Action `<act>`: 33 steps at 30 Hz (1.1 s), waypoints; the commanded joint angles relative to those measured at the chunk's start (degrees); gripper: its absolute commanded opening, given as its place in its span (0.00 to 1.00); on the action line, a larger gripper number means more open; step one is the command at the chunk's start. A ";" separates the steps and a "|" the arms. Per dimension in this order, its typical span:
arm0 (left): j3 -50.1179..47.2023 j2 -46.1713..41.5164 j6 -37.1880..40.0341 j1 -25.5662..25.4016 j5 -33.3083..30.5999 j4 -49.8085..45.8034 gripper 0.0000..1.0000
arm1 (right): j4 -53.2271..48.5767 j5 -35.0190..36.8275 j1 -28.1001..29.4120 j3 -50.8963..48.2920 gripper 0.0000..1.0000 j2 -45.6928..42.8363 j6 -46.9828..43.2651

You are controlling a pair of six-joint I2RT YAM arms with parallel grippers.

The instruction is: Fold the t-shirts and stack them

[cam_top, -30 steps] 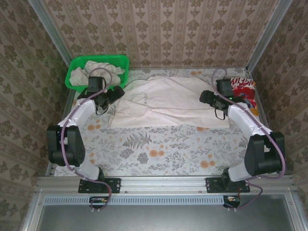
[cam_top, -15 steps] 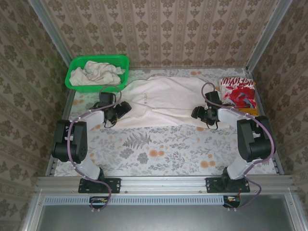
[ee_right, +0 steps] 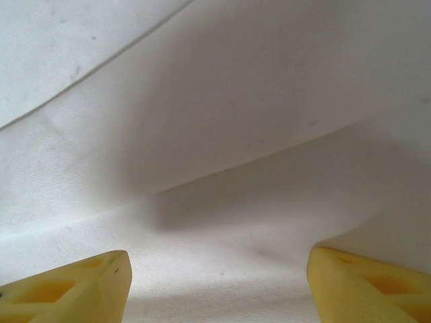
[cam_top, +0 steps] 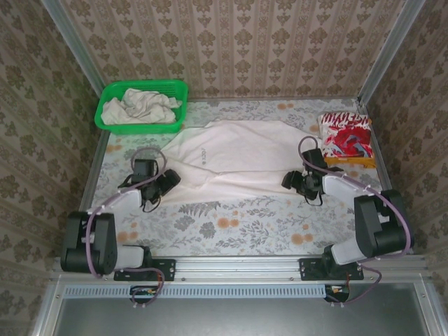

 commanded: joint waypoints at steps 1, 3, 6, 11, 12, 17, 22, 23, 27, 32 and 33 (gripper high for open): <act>-2.25 -4.18 0.36 0.87 -2.67 -9.60 0.87 | -5.55 -1.03 1.56 -2.19 0.73 -3.79 1.48; -1.59 -6.94 0.01 0.99 -2.45 -11.15 0.87 | -6.47 0.83 4.30 -0.81 0.74 -7.06 1.16; 1.50 -9.75 0.14 1.01 -2.48 -13.83 0.88 | -6.09 7.06 8.99 2.77 0.74 -10.71 -0.51; 6.00 -12.14 2.05 1.92 0.00 -16.98 0.97 | -0.06 10.95 18.54 9.21 0.74 -6.49 -1.04; 6.71 -12.23 2.18 2.81 0.64 -17.45 1.00 | 1.98 10.79 21.19 10.72 0.73 -4.57 -0.30; 7.68 -12.42 2.35 8.59 3.76 -15.95 1.00 | 8.22 5.31 32.67 20.63 0.69 10.30 2.09; 9.25 -11.62 2.66 13.80 6.92 -14.64 1.00 | 9.56 1.71 40.28 31.41 0.62 23.76 2.68; 9.47 -11.62 3.07 14.32 7.41 -14.86 1.00 | 9.60 1.09 41.15 33.33 0.59 25.83 3.08; 9.34 -11.75 4.82 15.96 8.45 -15.76 1.00 | 10.84 -3.15 42.43 37.90 0.50 32.02 5.28; 7.23 -12.12 4.97 17.00 9.99 -15.01 1.00 | 9.64 -4.48 42.45 41.17 0.44 35.97 6.13; 6.75 -12.38 4.75 17.09 10.08 -14.60 1.00 | 9.41 -4.70 42.49 41.98 0.42 36.66 6.28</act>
